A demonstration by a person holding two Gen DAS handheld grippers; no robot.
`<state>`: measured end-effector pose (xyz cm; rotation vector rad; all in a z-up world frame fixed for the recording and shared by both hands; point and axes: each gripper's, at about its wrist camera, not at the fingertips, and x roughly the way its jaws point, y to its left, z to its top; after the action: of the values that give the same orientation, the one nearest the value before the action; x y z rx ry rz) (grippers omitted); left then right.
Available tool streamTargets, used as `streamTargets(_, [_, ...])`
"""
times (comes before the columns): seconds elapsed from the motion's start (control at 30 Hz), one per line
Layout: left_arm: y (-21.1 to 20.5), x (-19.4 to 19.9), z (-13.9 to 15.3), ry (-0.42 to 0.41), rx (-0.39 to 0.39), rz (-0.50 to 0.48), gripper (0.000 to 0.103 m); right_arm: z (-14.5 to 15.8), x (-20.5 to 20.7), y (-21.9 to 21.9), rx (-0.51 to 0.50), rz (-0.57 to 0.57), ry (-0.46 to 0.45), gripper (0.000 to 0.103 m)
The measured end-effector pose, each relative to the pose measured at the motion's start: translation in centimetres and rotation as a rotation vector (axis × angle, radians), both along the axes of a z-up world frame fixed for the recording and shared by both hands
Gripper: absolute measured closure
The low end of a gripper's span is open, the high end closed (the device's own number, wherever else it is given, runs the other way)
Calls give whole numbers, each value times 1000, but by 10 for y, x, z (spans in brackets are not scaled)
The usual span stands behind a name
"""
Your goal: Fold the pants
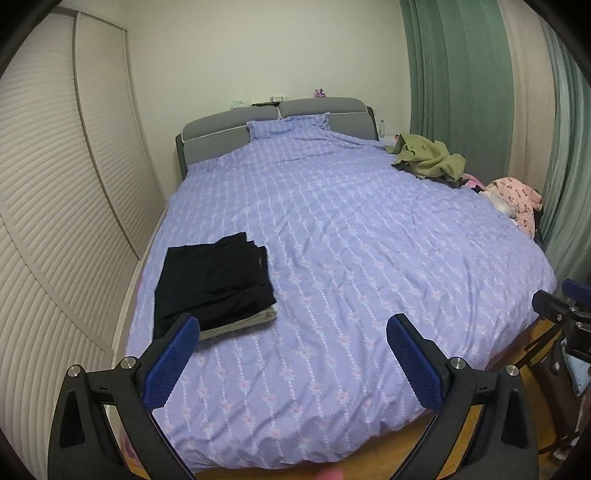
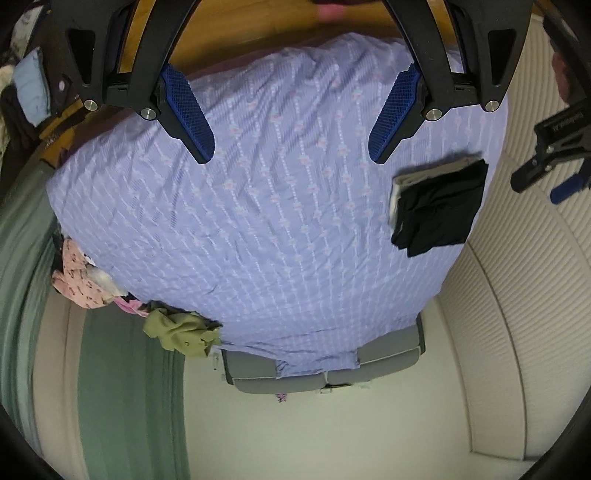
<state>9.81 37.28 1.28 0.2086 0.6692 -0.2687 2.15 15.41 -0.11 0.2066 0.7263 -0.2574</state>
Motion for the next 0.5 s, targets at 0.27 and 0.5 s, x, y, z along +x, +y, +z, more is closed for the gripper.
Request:
streamTargets(0.27, [-36,-10,7,-21,-16,-52,0,0,-19,-34,22,-52,-18,16])
streamTargets(0.5, [-79,-30,12,-31,-26,-16,0,7,-32,-72,19,-18,-56,16])
